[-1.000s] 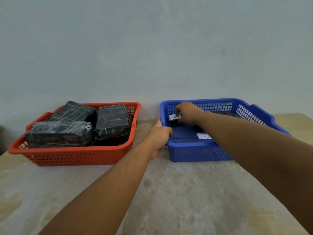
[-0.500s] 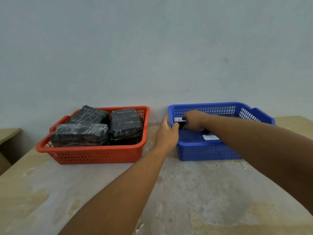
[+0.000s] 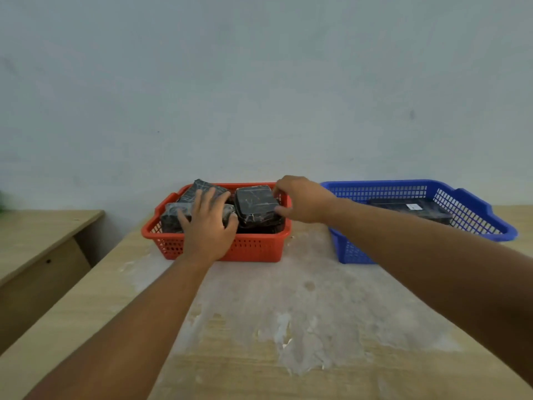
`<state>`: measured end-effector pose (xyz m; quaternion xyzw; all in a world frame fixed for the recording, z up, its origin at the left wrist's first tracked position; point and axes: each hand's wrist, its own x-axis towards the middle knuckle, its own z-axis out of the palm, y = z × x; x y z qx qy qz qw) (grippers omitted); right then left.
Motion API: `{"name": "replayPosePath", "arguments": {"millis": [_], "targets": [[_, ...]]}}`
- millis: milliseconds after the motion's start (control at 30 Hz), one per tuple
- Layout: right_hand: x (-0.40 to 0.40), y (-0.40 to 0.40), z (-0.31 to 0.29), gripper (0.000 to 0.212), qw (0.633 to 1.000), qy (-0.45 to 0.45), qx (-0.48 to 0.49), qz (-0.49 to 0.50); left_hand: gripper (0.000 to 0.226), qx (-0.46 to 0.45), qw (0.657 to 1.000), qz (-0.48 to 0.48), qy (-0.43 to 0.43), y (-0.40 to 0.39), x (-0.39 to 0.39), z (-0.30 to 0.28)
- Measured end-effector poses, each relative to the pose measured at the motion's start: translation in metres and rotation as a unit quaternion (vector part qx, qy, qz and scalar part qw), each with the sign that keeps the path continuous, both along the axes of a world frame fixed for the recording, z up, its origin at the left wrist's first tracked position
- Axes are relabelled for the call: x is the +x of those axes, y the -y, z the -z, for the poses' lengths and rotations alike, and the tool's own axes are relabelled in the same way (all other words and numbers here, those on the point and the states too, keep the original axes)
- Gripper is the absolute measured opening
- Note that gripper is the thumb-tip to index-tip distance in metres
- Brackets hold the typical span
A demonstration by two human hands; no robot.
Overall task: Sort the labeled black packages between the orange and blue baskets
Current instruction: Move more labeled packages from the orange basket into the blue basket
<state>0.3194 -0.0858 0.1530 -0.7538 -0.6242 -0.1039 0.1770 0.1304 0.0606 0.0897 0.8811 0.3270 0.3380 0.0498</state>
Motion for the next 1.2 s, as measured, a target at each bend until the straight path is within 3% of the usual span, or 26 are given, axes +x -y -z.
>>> {"name": "replayPosePath", "arguments": {"millis": [133, 300, 433, 567, 700, 833, 1033, 1133, 1200], "targets": [[-0.022, -0.043, 0.011, 0.068, 0.997, 0.020, -0.074, 0.000, 0.064, -0.036, 0.989, -0.056, -0.129, -0.027, -0.005, 0.017], [-0.023, -0.080, 0.029, 0.095, 0.991, 0.059, -0.120, 0.031, 0.068, -0.032, 0.991, -0.048, -0.123, -0.030, -0.002, 0.021], [-0.018, -0.088, 0.042, 0.081, 0.987, 0.112, -0.107, 0.051, 0.069, -0.025, 0.992, -0.046, -0.112, -0.029, -0.004, 0.023], [-0.016, -0.080, 0.037, 0.063, 0.994, 0.097, 0.003, 0.051, 0.070, -0.029, 0.992, -0.045, -0.112, -0.030, -0.002, 0.024], [-0.008, -0.067, 0.014, 0.056, 0.976, -0.086, 0.160, 0.118, 0.070, -0.024, 0.993, -0.048, -0.102, -0.032, -0.002, 0.026], [0.004, -0.054, 0.002, 0.056, 0.911, -0.298, 0.245, 0.149, 0.070, -0.023, 0.994, -0.047, -0.101, -0.031, -0.001, 0.025], [0.011, -0.031, 0.018, 0.057, 0.775, -0.566, 0.242, 0.143, 0.067, -0.029, 0.992, -0.047, -0.114, -0.030, -0.002, 0.024], [0.012, -0.021, 0.022, 0.030, 0.734, -0.615, 0.259, 0.127, 0.067, -0.032, 0.991, -0.046, -0.118, -0.030, -0.003, 0.023], [0.016, -0.013, 0.022, 0.027, 0.713, -0.640, 0.260, 0.120, 0.067, -0.035, 0.991, -0.042, -0.125, -0.029, -0.003, 0.021]]}}
